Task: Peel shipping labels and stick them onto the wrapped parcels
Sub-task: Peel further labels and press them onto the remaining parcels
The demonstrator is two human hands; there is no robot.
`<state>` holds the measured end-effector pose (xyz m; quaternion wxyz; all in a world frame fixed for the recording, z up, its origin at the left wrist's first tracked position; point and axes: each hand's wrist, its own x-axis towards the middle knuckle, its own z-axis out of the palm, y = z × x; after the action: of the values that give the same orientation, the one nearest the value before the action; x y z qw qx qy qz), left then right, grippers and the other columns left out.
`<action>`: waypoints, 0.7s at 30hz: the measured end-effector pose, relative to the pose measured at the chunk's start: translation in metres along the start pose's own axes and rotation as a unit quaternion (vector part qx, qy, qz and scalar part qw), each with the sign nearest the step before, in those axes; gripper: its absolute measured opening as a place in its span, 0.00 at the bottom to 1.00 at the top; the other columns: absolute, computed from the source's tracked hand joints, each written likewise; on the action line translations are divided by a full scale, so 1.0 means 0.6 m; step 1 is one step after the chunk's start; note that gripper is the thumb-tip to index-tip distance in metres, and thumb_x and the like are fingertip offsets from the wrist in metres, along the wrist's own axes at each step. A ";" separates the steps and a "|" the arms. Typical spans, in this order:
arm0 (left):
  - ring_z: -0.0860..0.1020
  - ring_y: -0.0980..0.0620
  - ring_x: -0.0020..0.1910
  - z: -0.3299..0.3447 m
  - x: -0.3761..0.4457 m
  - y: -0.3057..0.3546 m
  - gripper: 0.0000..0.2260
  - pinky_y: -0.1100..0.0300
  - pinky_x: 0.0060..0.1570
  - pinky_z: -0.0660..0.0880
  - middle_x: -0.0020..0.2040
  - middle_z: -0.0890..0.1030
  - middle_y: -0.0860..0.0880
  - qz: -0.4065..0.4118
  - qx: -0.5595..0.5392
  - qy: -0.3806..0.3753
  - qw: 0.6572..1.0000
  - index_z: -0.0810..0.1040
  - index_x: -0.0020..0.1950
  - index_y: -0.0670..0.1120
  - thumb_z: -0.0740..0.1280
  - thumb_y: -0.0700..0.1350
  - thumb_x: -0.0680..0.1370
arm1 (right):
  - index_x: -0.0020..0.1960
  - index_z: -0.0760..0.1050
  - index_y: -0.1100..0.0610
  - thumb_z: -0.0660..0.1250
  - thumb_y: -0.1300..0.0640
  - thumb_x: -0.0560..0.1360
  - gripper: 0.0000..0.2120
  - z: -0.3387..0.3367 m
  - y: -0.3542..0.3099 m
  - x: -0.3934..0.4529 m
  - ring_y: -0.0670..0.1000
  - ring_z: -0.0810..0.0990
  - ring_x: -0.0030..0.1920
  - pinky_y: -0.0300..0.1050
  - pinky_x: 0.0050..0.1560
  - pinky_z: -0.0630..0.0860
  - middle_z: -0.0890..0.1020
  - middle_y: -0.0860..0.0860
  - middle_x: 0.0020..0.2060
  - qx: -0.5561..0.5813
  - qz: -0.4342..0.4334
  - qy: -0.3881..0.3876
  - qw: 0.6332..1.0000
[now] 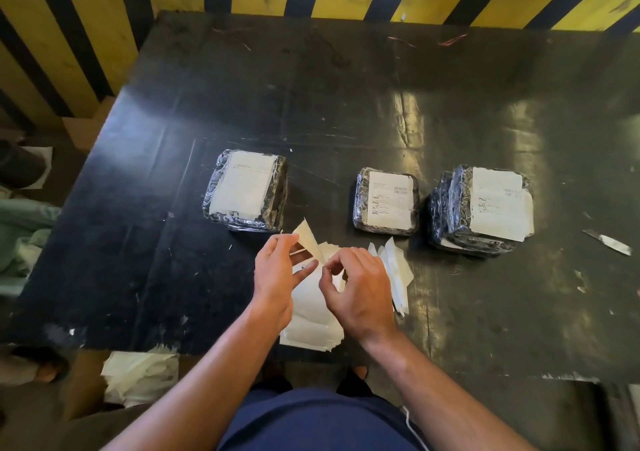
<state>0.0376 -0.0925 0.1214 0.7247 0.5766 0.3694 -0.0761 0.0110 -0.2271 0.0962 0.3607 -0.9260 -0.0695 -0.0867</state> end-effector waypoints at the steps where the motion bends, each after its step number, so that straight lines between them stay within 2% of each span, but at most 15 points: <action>1: 0.85 0.44 0.57 -0.003 -0.002 0.001 0.11 0.54 0.49 0.84 0.59 0.85 0.42 -0.004 -0.006 -0.009 1.000 0.79 0.62 0.45 0.62 0.50 0.86 | 0.43 0.75 0.52 0.70 0.54 0.76 0.06 0.000 0.001 0.004 0.45 0.73 0.39 0.41 0.44 0.72 0.79 0.44 0.37 0.014 0.018 0.002 1.000; 4: 0.86 0.46 0.54 -0.013 -0.004 0.015 0.22 0.52 0.52 0.84 0.55 0.86 0.45 -0.005 -0.043 -0.014 0.999 0.80 0.62 0.45 0.57 0.61 0.86 | 0.41 0.77 0.53 0.74 0.58 0.75 0.07 0.000 0.010 0.019 0.44 0.77 0.37 0.35 0.39 0.73 0.80 0.43 0.36 0.069 0.104 0.011 0.992; 5: 0.86 0.46 0.54 -0.020 0.001 0.022 0.23 0.51 0.54 0.83 0.55 0.86 0.46 0.002 -0.050 -0.004 0.999 0.80 0.61 0.45 0.57 0.62 0.85 | 0.41 0.79 0.54 0.75 0.59 0.75 0.06 -0.002 0.015 0.025 0.45 0.79 0.37 0.34 0.39 0.74 0.82 0.44 0.36 0.103 0.145 0.007 0.984; 7: 0.85 0.47 0.55 -0.038 0.017 0.035 0.18 0.50 0.57 0.81 0.57 0.85 0.45 0.030 -0.023 0.019 0.999 0.80 0.61 0.45 0.61 0.58 0.85 | 0.42 0.82 0.56 0.76 0.59 0.75 0.05 -0.009 0.026 0.041 0.48 0.81 0.39 0.35 0.40 0.75 0.85 0.48 0.37 0.208 0.237 -0.016 0.949; 10: 0.83 0.49 0.59 -0.070 0.043 0.039 0.11 0.51 0.62 0.80 0.60 0.84 0.46 0.031 0.089 0.014 0.995 0.80 0.62 0.47 0.67 0.51 0.84 | 0.45 0.84 0.56 0.77 0.57 0.77 0.03 -0.021 0.028 0.059 0.50 0.81 0.42 0.42 0.44 0.74 0.86 0.51 0.41 0.356 0.346 -0.058 0.866; 12: 0.83 0.50 0.60 -0.083 0.049 0.034 0.12 0.48 0.66 0.78 0.59 0.85 0.48 0.000 0.138 -0.035 0.990 0.80 0.63 0.48 0.69 0.52 0.83 | 0.43 0.85 0.55 0.76 0.58 0.77 0.04 -0.020 0.023 0.066 0.50 0.79 0.42 0.45 0.46 0.74 0.85 0.50 0.39 0.417 0.376 -0.069 0.824; 15: 0.86 0.51 0.56 -0.096 0.050 0.032 0.10 0.48 0.65 0.80 0.54 0.88 0.50 0.001 0.132 -0.075 0.988 0.83 0.60 0.48 0.71 0.50 0.82 | 0.42 0.86 0.54 0.76 0.58 0.77 0.05 -0.008 0.016 0.074 0.53 0.80 0.46 0.51 0.50 0.76 0.86 0.53 0.41 0.453 0.397 -0.079 0.794; 18: 0.86 0.49 0.56 -0.107 0.060 0.029 0.06 0.46 0.62 0.82 0.53 0.88 0.49 0.029 0.104 -0.063 0.992 0.84 0.55 0.45 0.72 0.45 0.81 | 0.44 0.85 0.55 0.76 0.56 0.77 0.04 0.013 0.008 0.081 0.55 0.82 0.49 0.51 0.51 0.80 0.87 0.53 0.46 0.430 0.389 -0.077 0.811; 21: 0.86 0.50 0.53 -0.116 0.076 0.026 0.03 0.49 0.57 0.84 0.50 0.89 0.52 0.074 0.152 -0.013 0.986 0.84 0.51 0.48 0.74 0.47 0.80 | 0.46 0.83 0.54 0.77 0.55 0.77 0.05 0.043 0.000 0.085 0.51 0.84 0.47 0.44 0.48 0.82 0.86 0.49 0.44 0.317 0.330 -0.044 0.888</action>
<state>0.0474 -0.0110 0.1007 0.6370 0.7048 0.3005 -0.0845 0.0633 -0.2061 0.0883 0.6393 -0.7349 0.2007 0.1046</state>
